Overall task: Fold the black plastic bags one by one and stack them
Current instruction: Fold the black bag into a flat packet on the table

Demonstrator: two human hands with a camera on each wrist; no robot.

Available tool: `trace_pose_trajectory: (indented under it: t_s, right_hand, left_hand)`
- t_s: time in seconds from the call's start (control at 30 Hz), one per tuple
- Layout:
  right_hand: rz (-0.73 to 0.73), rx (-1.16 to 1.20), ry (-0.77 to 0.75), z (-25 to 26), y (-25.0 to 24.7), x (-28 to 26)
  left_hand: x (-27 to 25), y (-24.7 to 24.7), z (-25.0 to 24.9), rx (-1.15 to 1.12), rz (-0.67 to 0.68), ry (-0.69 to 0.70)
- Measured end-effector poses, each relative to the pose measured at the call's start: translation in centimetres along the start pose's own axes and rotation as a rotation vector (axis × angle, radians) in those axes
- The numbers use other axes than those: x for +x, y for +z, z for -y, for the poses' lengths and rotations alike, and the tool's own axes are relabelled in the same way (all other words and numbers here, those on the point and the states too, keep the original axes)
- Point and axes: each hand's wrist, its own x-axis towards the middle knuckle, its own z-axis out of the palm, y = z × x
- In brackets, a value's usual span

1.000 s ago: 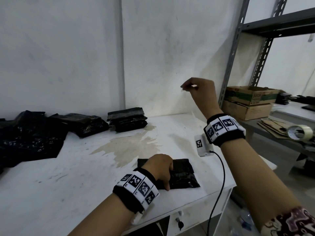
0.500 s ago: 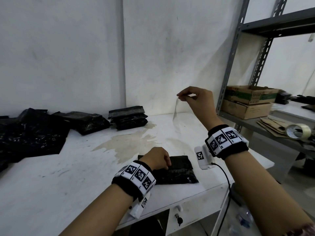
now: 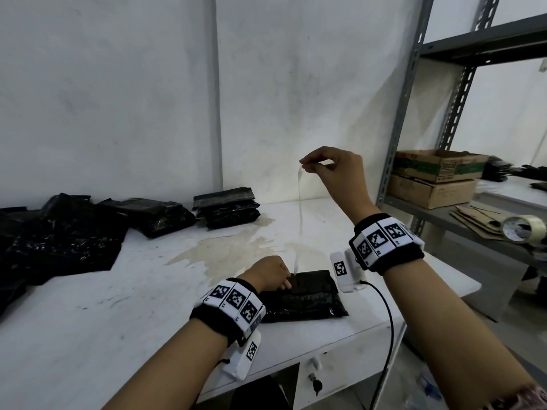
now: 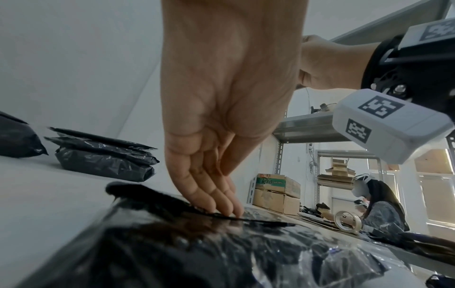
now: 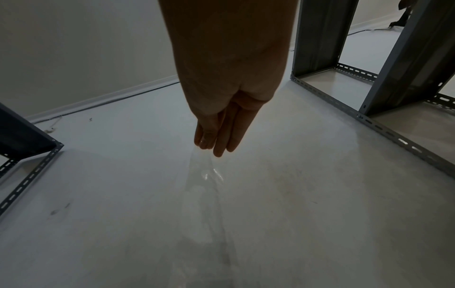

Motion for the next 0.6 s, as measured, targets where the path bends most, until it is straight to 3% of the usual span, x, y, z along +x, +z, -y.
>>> trace_pose_trajectory:
  t_s: [0.17, 0.33, 0.47, 0.6]
  right_hand:
    - [0.006, 0.004, 0.005, 0.5, 0.4, 0.0]
    - [0.005, 0.028, 0.003, 0.9, 0.6, 0.1]
    - [0.002, 0.041, -0.005, 1.3, 0.8, 0.3]
    - [-0.004, 0.043, -0.006, 1.4, 0.8, 0.4]
  left_hand:
    - [-0.2, -0.3, 0.0, -0.115, 0.020, -0.030]
    - [-0.5, -0.8, 0.5, -0.228, -0.053, -0.040]
    - [-0.5, -1.7, 0.4, -0.567, -0.113, -0.116]
    - [-1.4, -2.6, 0.0, -0.799, 0.015, -0.210]
